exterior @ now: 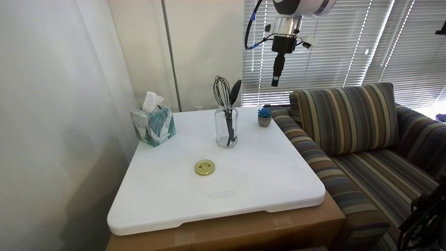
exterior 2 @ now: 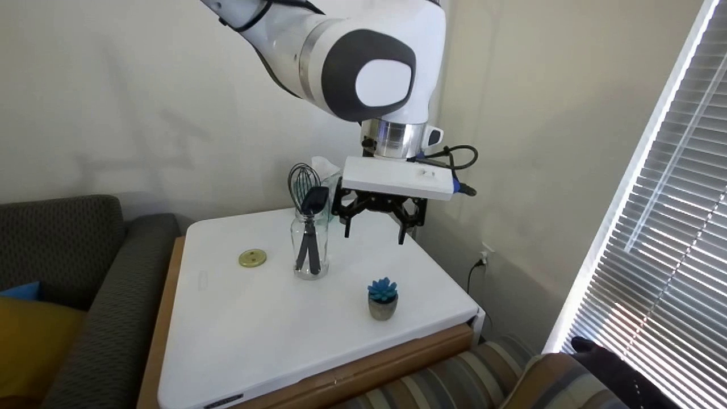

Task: Move the flowerpot to the front left of side of the table

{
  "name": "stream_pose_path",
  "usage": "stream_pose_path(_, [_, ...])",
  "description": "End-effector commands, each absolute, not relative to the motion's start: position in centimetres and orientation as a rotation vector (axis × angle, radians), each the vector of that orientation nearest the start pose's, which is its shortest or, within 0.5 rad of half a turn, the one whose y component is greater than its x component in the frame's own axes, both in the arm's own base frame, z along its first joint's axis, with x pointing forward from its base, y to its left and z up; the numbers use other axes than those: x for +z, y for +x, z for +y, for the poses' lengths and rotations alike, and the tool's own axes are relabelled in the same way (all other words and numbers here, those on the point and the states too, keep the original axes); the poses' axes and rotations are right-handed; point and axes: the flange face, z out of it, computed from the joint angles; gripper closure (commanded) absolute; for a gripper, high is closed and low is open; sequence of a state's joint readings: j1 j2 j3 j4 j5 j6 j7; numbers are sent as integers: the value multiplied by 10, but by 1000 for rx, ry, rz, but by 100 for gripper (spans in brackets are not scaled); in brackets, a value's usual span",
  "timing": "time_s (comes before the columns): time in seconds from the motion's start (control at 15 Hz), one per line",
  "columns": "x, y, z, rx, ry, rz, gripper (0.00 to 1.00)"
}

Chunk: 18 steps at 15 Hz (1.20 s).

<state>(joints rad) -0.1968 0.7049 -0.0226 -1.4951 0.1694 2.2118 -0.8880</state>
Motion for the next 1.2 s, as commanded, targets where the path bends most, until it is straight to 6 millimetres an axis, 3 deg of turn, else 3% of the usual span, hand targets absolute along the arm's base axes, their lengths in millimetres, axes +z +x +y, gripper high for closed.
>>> stream_pose_path(0.0, [234, 709, -145, -132, -2963, -805, 0])
stream_pose_path(0.07, [230, 706, -144, -119, -2967, -751, 0])
stream_pose_path(0.13, [237, 705, -142, -115, -2943, -799, 0])
stream_pose_path(0.53, [232, 707, -137, -102, -2952, -797, 0])
stream_pose_path(0.67, [215, 713, -139, -102, -2960, -798, 0])
stream_pose_path(1.13, [120, 730, -155, -128, -3013, -622, 0])
